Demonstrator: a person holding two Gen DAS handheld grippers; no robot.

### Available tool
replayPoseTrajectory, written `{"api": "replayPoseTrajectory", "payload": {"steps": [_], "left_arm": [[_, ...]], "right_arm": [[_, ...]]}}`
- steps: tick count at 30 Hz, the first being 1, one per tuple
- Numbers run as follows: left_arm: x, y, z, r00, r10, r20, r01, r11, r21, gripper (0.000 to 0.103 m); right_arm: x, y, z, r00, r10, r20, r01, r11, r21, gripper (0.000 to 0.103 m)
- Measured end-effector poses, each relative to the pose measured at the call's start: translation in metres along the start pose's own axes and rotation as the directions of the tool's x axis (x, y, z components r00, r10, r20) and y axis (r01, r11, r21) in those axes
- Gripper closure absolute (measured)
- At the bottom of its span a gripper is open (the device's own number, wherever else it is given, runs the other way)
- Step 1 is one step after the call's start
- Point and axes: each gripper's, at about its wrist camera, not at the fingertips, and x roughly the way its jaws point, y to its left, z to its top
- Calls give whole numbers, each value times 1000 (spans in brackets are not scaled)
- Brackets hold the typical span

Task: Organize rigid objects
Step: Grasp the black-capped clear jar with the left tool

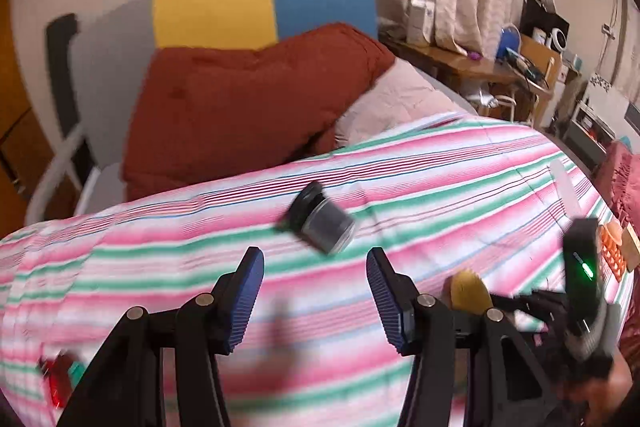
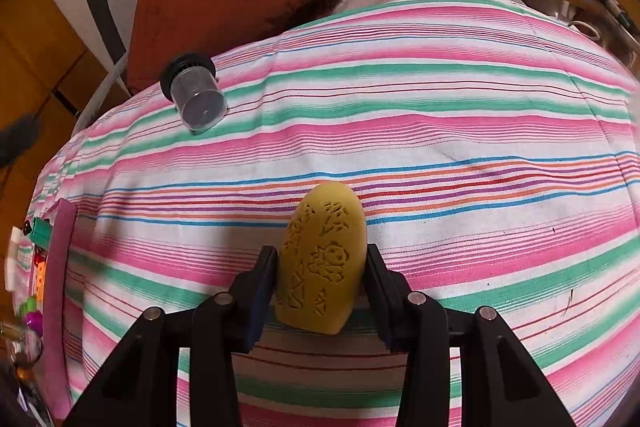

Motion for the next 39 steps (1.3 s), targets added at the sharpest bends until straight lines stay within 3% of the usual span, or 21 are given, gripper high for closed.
{"api": "replayPoseTrajectory", "payload": {"steps": [7,11,16,20,23,26,31,35,39], "left_arm": [[75,2,37,997,-4,-79,5,1000,7,49],[107,19,47,984,-96,-149,80,991,-105,49],[116,36,43,967,-192,-166,160,969,-188,61],[116,62,39,950,-272,-152,210,919,-332,70],[119,82,35,940,-317,-128,225,854,-468,70],[118,92,35,947,-298,-121,199,840,-505,69],[102,106,21,972,-178,-156,74,855,-514,69],[96,109,-1,971,-115,-211,2,883,-469,71],[83,108,-19,978,-48,-204,-49,894,-446,63]], "right_arm": [[3,-10,6,998,51,-31,-50,998,48,59],[2,-14,6,997,72,-37,-69,995,76,59],[0,-15,6,996,82,-37,-78,992,98,59],[3,-12,7,997,74,-36,-71,993,94,59],[4,-10,7,997,69,-34,-66,994,89,59],[6,-9,8,997,66,-33,-63,994,85,58],[6,-8,8,997,68,-35,-64,995,82,58],[6,-8,8,997,64,-35,-61,995,82,58],[6,-9,7,997,65,-31,-63,995,80,58]]}}
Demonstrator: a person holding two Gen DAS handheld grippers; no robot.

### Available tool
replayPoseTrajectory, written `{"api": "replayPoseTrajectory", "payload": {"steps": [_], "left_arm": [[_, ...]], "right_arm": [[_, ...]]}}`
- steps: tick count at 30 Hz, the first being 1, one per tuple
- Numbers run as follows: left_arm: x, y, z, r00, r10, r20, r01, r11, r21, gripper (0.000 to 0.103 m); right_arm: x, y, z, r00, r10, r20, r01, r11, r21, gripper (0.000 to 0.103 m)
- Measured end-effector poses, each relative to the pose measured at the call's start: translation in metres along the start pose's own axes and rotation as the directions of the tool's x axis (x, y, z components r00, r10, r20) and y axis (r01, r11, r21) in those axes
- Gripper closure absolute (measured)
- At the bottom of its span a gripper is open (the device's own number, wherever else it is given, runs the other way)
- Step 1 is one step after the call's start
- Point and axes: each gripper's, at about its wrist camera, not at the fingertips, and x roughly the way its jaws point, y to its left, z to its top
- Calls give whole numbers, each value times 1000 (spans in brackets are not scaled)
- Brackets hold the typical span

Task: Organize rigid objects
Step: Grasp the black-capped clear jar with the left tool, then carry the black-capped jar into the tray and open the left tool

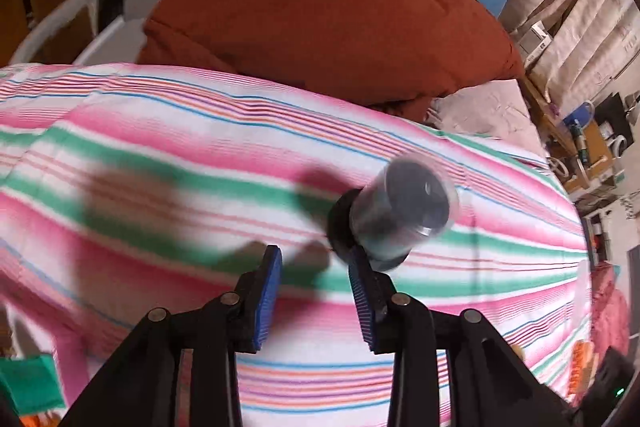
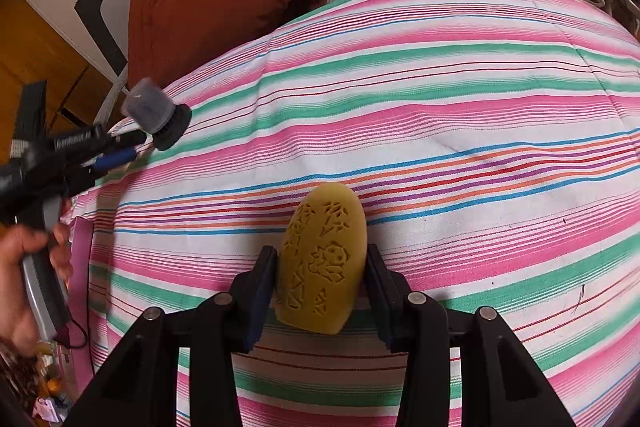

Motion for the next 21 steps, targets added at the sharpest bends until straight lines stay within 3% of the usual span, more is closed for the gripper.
{"api": "replayPoseTrajectory", "payload": {"steps": [4,7,10,15,16,18,21], "left_arm": [[-25,-10,-23,988,13,156,-22,998,52,44],[-28,-31,-28,980,12,198,-43,987,153,34],[-15,-58,-20,980,66,189,-112,962,248,34],[4,-80,0,965,153,214,-216,927,308,34],[6,-78,0,965,154,211,-215,929,303,35],[8,-72,3,974,120,193,-171,945,278,59],[9,-70,2,976,107,188,-155,952,265,59]], "right_arm": [[1,1,-1,1000,-8,1,8,1000,-7,58],[1,1,0,1000,-7,0,7,1000,-8,58],[1,1,0,1000,-6,-1,6,1000,-7,58],[1,1,0,1000,-5,-3,5,1000,-7,58],[1,0,1,1000,-3,-3,3,1000,-5,58],[1,0,1,1000,-2,-3,2,1000,-4,58],[2,0,2,1000,-5,-2,5,1000,-8,58]]}}
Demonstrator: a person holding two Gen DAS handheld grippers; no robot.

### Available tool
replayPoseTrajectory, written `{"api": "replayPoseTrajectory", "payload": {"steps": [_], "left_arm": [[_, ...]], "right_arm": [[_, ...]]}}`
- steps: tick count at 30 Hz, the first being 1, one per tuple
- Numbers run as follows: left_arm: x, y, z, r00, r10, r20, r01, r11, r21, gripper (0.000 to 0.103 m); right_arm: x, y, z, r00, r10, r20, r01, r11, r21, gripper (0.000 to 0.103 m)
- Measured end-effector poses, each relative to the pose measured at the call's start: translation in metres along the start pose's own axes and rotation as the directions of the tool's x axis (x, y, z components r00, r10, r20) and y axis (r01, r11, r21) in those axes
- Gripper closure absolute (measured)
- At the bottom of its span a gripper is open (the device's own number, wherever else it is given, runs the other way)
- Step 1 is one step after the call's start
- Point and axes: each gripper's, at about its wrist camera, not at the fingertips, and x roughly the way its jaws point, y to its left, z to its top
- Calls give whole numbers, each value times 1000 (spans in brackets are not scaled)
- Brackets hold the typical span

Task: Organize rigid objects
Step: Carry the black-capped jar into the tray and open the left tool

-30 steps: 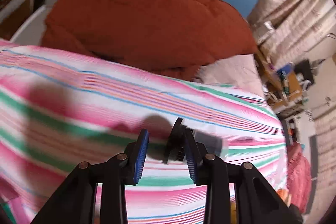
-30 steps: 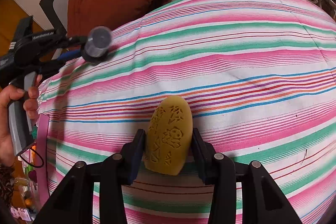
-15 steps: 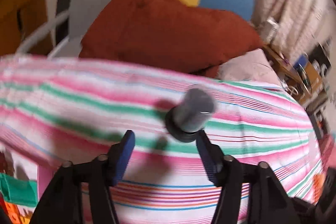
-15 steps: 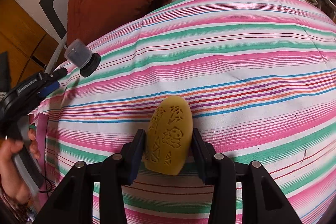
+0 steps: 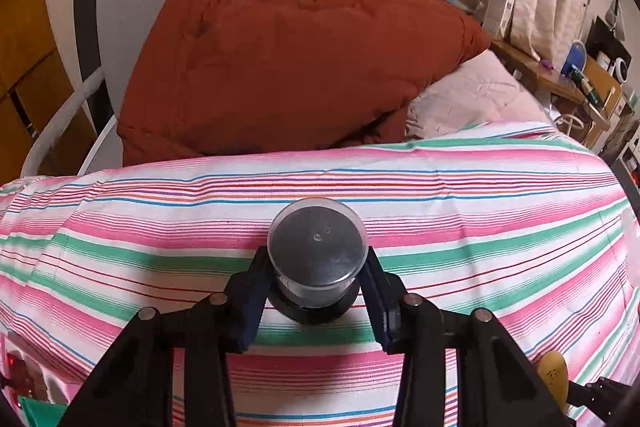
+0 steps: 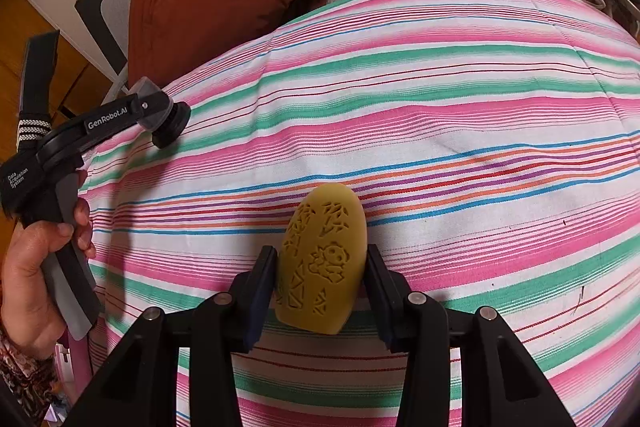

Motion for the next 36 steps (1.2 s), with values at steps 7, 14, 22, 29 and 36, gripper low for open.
{"api": "replayPoseTrajectory", "payload": {"steps": [7,14,22,29,36], "left_arm": [[-26,3,-23,1000,-15,19,15,1000,23,59],[-66,5,-53,998,-54,28,53,998,28,59],[-127,12,-97,992,-116,54,114,993,28,59],[-174,30,-137,988,-140,71,140,990,-2,59],[-212,56,-174,988,-118,98,120,993,-12,59]], "right_arm": [[2,1,-1,1000,-8,5,8,1000,-11,58],[2,6,-5,999,-35,21,36,998,-45,58],[0,18,-13,996,-78,53,83,991,-105,59],[-2,33,-22,996,-61,58,69,988,-140,62],[2,52,-32,997,-51,57,62,976,-207,62]]}}
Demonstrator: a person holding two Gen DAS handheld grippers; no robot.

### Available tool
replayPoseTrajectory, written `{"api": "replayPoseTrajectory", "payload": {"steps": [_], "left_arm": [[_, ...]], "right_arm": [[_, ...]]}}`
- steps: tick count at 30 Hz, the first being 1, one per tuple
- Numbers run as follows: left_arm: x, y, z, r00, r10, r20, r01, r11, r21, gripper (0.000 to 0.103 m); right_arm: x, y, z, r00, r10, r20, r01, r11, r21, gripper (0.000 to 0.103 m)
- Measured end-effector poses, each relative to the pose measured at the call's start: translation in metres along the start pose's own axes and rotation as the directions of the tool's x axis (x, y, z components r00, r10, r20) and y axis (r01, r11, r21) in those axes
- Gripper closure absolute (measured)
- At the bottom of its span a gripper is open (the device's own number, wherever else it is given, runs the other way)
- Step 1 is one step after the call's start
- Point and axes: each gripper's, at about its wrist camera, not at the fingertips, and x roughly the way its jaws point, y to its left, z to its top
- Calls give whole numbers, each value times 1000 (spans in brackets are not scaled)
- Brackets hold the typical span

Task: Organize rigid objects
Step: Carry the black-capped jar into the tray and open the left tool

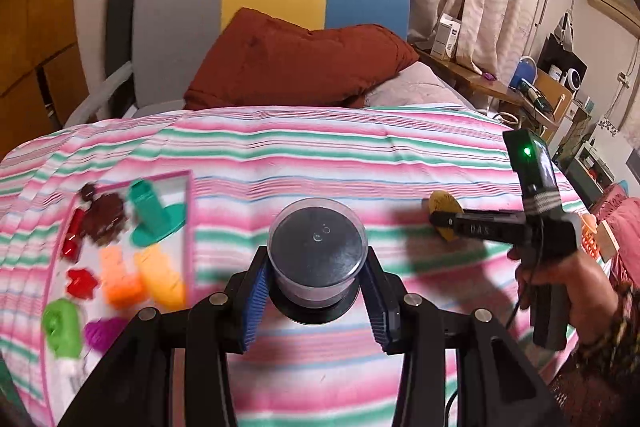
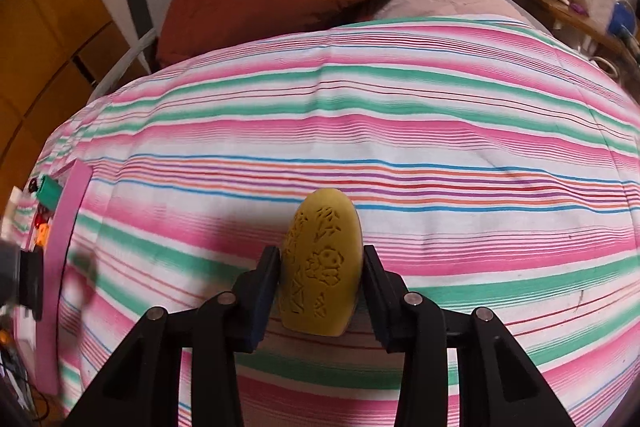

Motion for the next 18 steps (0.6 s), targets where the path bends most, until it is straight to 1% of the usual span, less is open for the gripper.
{"api": "replayPoseTrajectory", "payload": {"steps": [5,7,9,11,13,15,18], "left_arm": [[-30,27,-24,1000,21,6,-21,1000,-15,59],[-41,39,-32,999,47,6,-46,999,-24,59],[-51,55,-41,998,67,7,-66,997,-50,59],[-58,71,-50,995,102,3,-101,992,-70,59],[-62,88,-60,991,130,-14,-131,987,-98,59],[-64,104,-69,988,149,-32,-152,979,-137,59],[-64,126,-80,985,159,-62,-168,967,-194,59]], "right_arm": [[0,13,-4,1000,8,2,-8,999,-44,62],[-1,16,-6,1000,18,-2,-18,999,-48,62],[-2,19,-8,999,36,-11,-37,998,-47,62],[-2,26,-10,999,49,-16,-50,997,-55,62],[-3,32,-13,999,51,-18,-52,996,-75,62],[-3,38,-15,998,56,-20,-58,995,-87,62],[-4,45,-18,997,67,-26,-70,993,-98,62]]}}
